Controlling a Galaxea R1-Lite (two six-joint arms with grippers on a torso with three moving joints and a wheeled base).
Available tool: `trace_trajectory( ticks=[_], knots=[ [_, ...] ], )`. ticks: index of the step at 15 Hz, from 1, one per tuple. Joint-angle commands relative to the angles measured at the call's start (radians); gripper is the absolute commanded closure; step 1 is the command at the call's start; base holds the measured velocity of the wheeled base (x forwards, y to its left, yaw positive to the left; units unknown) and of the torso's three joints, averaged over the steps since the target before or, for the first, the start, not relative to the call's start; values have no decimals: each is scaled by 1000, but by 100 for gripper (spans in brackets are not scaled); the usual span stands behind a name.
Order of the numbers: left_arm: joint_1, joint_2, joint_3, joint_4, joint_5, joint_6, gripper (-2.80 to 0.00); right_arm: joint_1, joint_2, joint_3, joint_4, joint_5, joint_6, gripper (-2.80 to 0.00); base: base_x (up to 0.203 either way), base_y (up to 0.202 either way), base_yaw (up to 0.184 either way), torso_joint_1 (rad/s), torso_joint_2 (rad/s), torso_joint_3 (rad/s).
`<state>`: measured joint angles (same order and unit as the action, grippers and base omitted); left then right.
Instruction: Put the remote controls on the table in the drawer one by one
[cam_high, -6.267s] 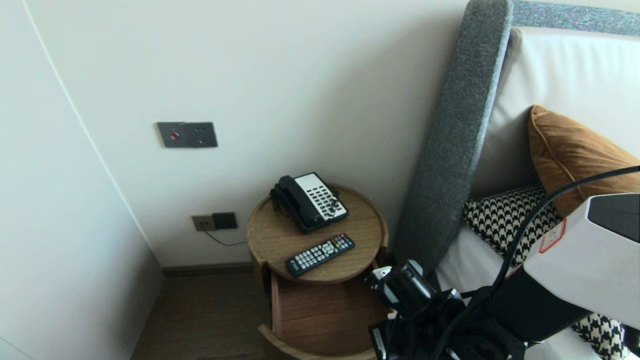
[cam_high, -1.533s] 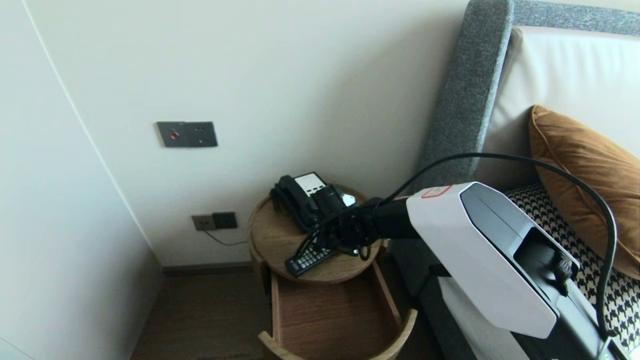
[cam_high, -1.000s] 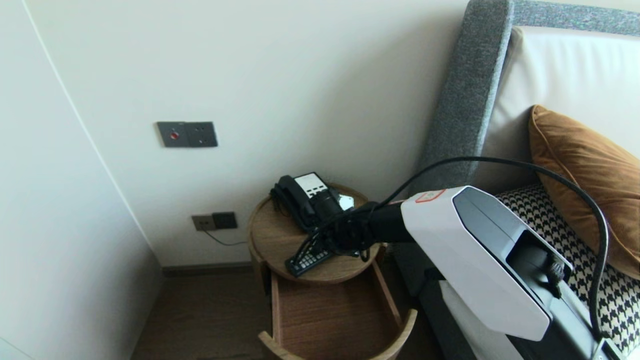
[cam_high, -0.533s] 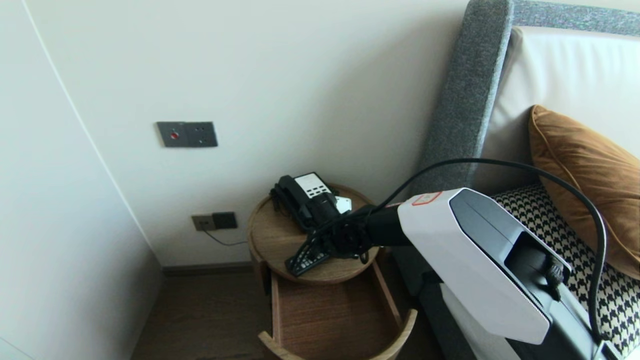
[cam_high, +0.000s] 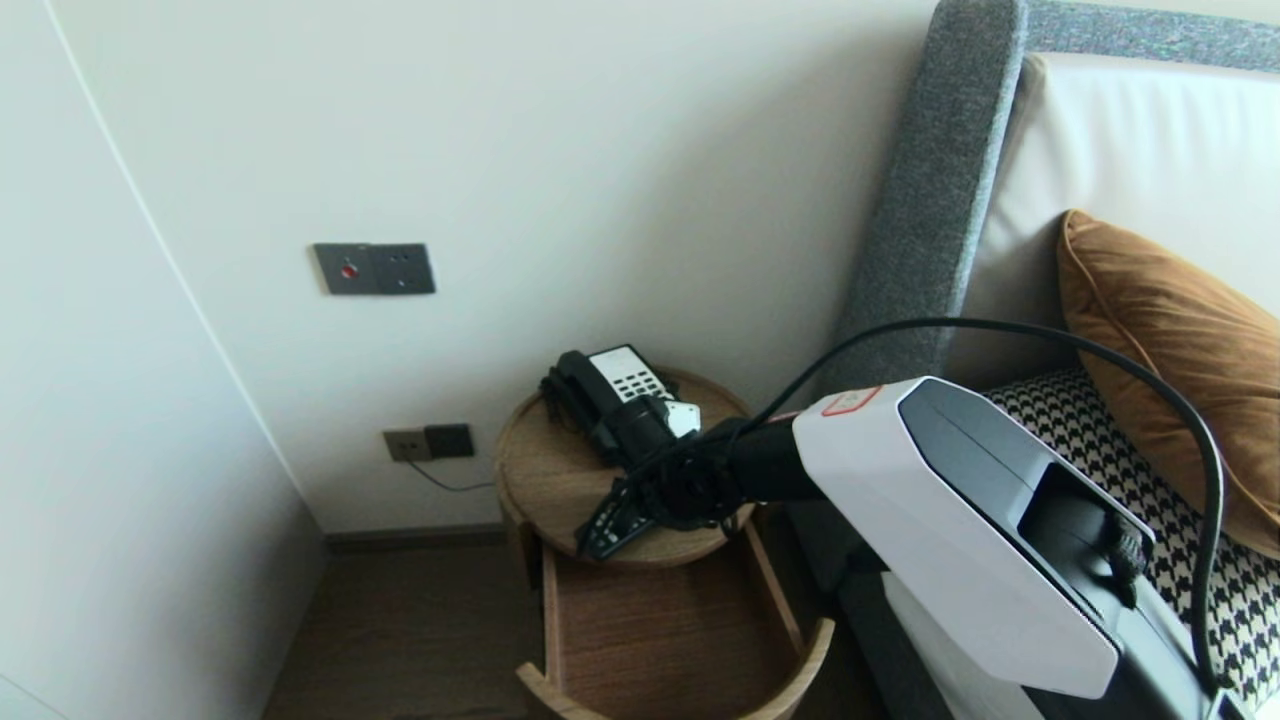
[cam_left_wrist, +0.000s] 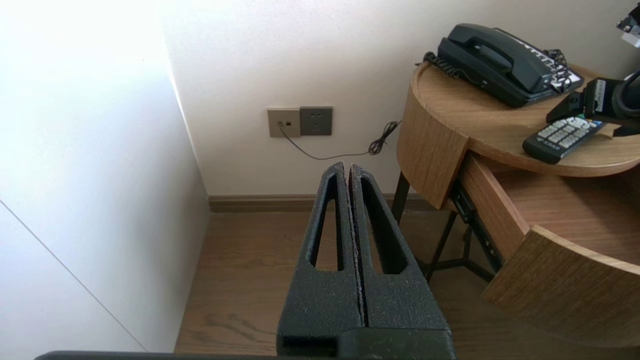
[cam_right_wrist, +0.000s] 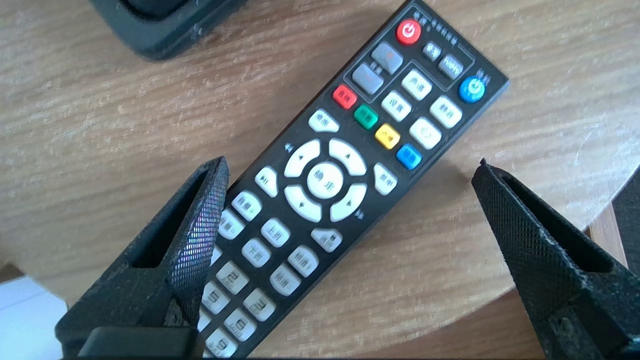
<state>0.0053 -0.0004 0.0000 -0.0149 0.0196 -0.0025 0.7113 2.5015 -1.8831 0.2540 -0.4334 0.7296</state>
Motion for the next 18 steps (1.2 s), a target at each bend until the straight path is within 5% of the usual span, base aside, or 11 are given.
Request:
trace_trajectory(
  ticks=[1, 18],
  knots=[
    [1, -1, 0, 0, 0, -1, 0, 3, -7, 6, 4, -1, 7, -280, 0, 0, 0, 0, 0, 0],
    [1, -1, 0, 0, 0, -1, 0, 11, -40, 76, 6, 14, 42, -280, 0, 0, 0, 0, 0, 0]
  ],
)
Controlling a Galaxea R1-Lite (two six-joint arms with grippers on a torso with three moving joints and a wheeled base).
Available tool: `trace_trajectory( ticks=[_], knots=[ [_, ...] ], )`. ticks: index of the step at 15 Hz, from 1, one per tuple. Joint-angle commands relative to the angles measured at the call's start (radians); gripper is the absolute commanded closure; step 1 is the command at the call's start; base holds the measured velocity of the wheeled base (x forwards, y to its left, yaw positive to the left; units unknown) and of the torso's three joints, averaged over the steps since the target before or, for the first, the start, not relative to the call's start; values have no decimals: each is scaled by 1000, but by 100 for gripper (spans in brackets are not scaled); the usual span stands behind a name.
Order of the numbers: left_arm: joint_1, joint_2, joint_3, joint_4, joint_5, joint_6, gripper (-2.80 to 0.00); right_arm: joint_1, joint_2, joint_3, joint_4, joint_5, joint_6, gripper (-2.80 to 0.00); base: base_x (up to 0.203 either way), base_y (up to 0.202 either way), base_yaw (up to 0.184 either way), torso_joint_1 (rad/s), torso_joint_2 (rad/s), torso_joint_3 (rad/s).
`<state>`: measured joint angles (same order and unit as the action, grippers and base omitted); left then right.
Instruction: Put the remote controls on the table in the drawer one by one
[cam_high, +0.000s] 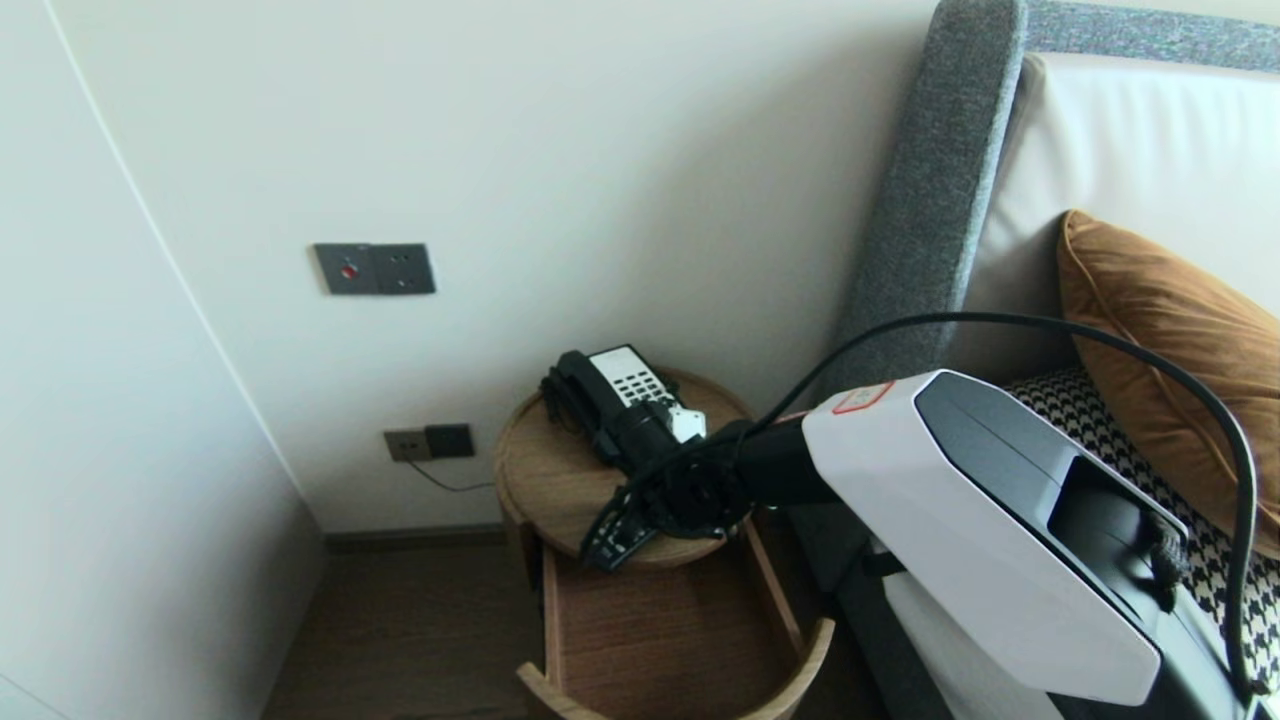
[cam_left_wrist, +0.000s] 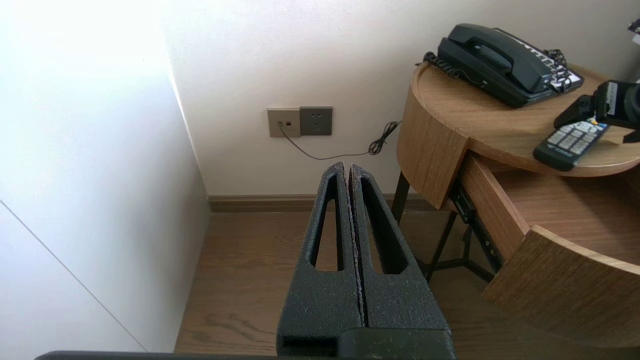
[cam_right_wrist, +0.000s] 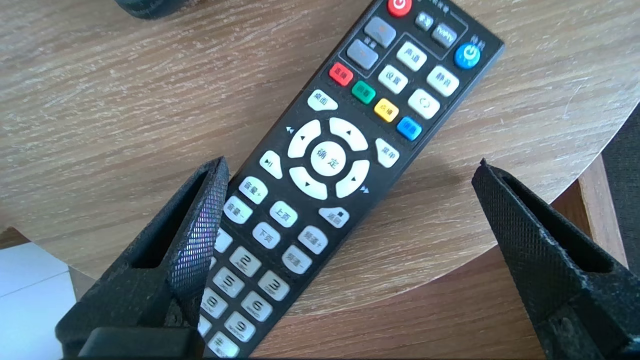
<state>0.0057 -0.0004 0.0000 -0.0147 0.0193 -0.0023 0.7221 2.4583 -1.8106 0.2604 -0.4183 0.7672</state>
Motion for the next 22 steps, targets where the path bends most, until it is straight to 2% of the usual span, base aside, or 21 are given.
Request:
trace_trajectory(
  ticks=[1, 14, 22],
  knots=[
    [0, -1, 0, -1, 1, -1, 0, 0, 7, -1, -1, 0, 4, -280, 0, 0, 0, 0, 0, 0],
    [0, -1, 0, -1, 1, -1, 0, 46, -13, 11, 5, 7, 56, -280, 0, 0, 0, 0, 0, 0],
    [0, -1, 0, -1, 1, -1, 0, 46, 5, -1, 3, 26, 70, -280, 0, 0, 0, 0, 0, 0]
  ],
)
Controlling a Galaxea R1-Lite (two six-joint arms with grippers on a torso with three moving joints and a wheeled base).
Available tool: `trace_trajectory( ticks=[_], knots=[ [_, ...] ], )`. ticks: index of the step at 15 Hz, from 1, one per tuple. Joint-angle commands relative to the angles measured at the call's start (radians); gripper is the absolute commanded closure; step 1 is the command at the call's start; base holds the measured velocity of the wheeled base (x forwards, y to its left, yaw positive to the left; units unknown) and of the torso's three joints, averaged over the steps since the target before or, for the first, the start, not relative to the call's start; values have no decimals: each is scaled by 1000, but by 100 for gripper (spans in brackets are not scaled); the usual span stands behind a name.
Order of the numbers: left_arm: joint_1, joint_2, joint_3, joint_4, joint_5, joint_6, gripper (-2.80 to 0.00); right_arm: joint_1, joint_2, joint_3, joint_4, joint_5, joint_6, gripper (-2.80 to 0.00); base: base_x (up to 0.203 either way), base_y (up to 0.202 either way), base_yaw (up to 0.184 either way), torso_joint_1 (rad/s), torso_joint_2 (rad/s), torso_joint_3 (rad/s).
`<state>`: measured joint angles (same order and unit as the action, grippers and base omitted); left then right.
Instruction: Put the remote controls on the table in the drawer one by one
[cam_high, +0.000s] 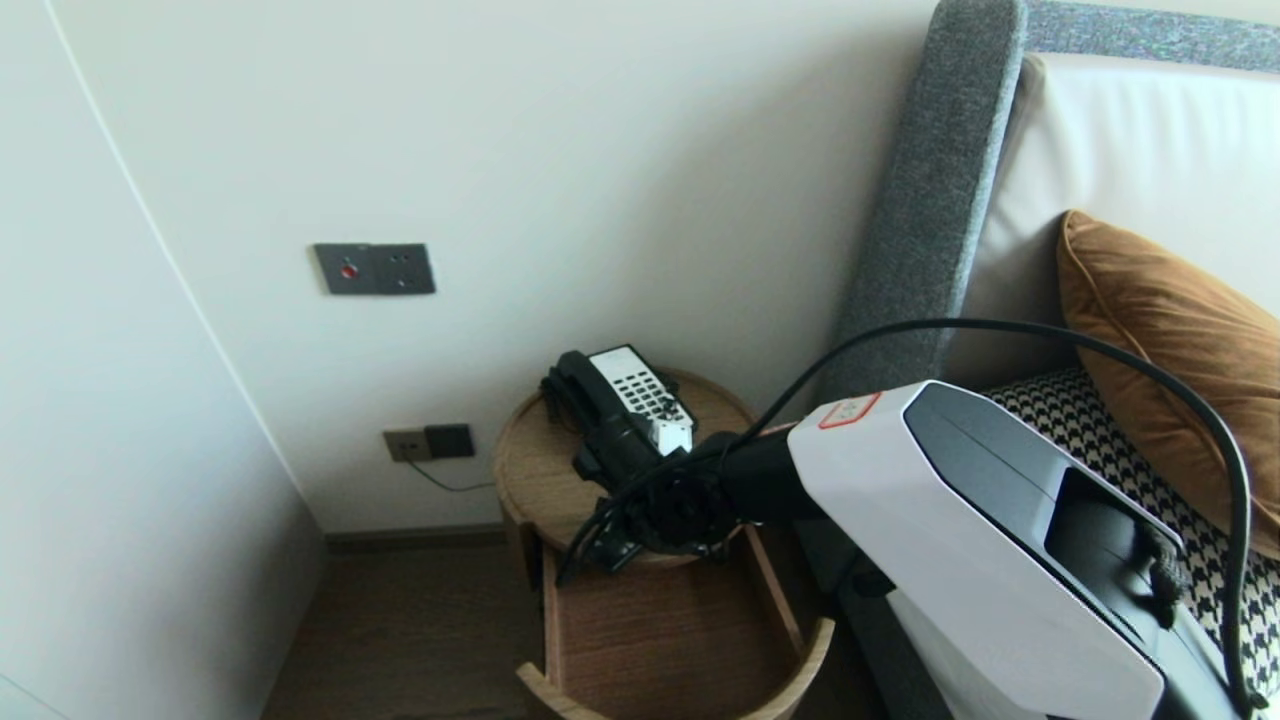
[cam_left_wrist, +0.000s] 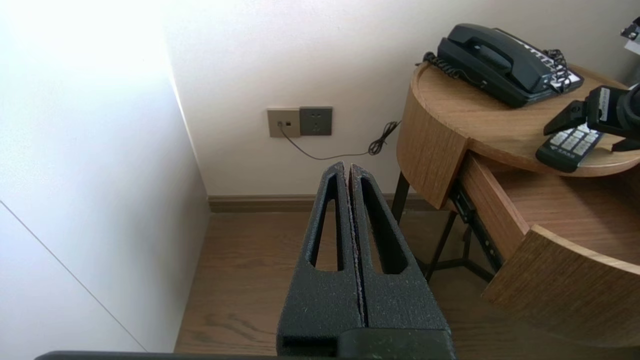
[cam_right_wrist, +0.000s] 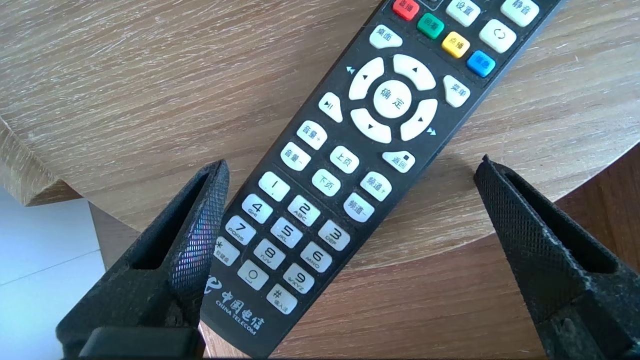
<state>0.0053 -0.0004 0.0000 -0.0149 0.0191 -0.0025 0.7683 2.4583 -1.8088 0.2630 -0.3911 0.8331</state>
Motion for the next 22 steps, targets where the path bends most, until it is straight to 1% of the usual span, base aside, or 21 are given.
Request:
trace_trajectory(
  ticks=[1, 12, 15, 18, 22],
  knots=[
    [1, -1, 0, 0, 1, -1, 0, 0, 5, -4, 1, -2, 4, 0, 0, 0, 0, 0, 0, 0],
    [1, -1, 0, 0, 1, -1, 0, -10, 1, 10, 2, -3, 5, 0, 0, 0, 0, 0, 0, 0],
    [1, -1, 0, 0, 1, -1, 0, -15, -11, 71, -3, -3, 6, 0, 0, 0, 0, 0, 0, 0],
    [1, -1, 0, 0, 1, -1, 0, -43, -41, 118, -8, -2, 7, 0, 0, 0, 0, 0, 0, 0],
    [1, -1, 0, 0, 1, -1, 0, -45, -78, 205, -17, 1, 8, 0, 0, 0, 0, 0, 0, 0]
  ],
)
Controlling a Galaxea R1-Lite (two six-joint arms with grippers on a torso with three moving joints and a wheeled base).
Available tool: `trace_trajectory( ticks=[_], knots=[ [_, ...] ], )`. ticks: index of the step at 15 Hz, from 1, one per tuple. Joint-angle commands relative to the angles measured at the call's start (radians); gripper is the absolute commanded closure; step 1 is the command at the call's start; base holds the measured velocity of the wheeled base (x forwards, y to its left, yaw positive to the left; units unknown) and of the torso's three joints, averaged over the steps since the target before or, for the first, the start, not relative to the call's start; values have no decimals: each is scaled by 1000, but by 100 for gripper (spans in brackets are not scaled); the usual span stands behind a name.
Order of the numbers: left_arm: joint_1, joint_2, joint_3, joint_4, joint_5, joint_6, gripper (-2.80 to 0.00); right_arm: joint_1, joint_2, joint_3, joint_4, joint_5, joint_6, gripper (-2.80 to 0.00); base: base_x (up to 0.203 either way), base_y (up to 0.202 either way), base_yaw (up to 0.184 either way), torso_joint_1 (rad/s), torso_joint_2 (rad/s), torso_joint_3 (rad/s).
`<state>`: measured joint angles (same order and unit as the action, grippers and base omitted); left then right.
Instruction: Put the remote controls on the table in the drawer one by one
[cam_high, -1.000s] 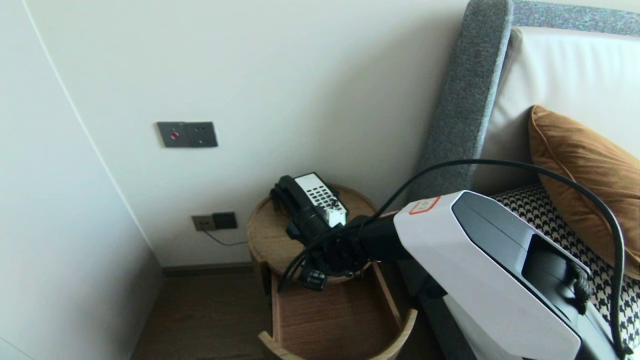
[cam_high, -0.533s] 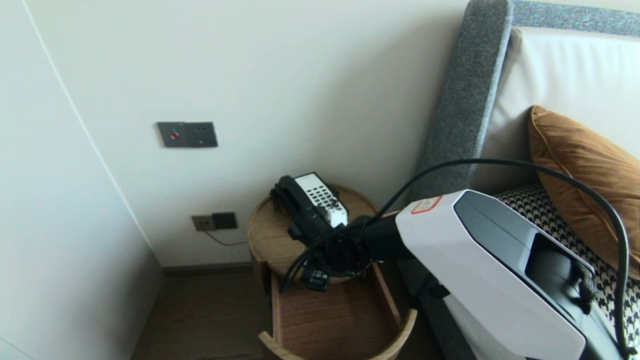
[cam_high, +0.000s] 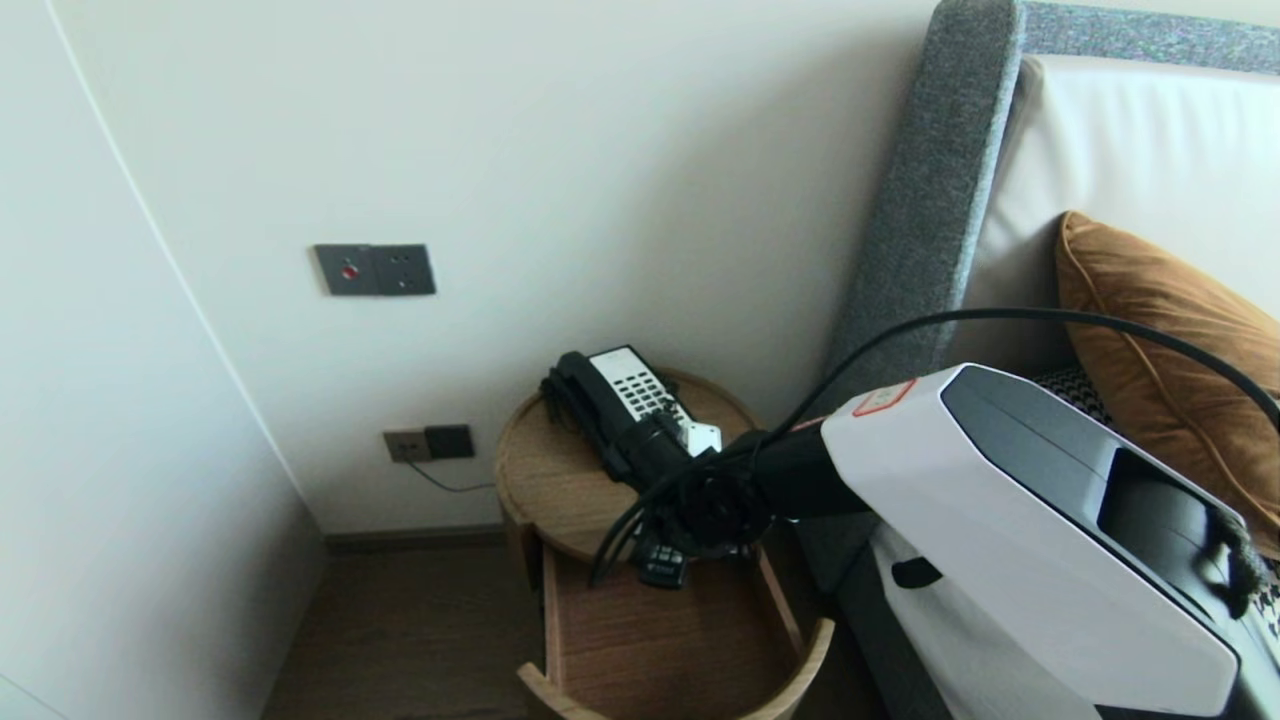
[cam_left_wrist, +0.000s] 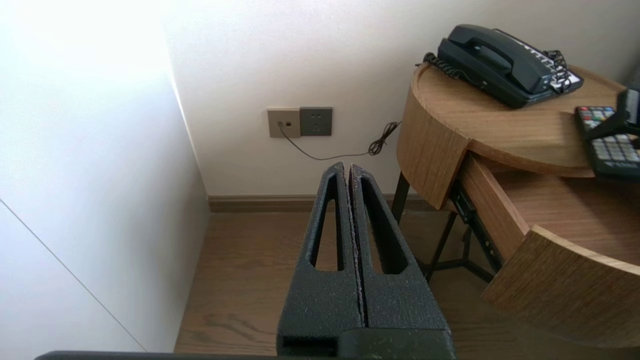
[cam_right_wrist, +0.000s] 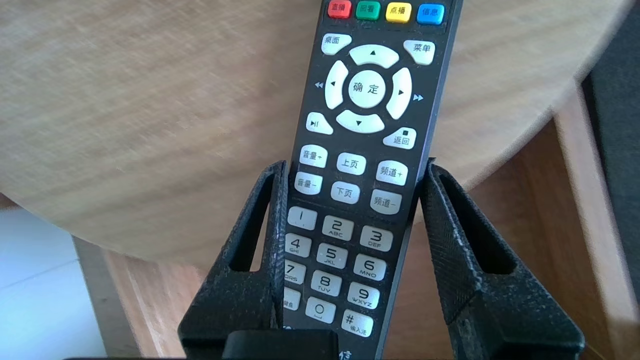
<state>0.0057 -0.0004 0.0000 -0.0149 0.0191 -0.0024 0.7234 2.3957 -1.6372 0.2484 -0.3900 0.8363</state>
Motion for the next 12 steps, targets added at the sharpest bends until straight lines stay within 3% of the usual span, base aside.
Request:
trace_trajectory(
  ticks=[1, 12],
  knots=[
    [0, -1, 0, 0, 1, -1, 0, -1, -16, 42, -30, -3, 4, 0, 0, 0, 0, 0, 0, 0],
    [0, -1, 0, 0, 1, -1, 0, -24, -79, 56, -75, -4, 3, 0, 0, 0, 0, 0, 0, 0]
  ],
)
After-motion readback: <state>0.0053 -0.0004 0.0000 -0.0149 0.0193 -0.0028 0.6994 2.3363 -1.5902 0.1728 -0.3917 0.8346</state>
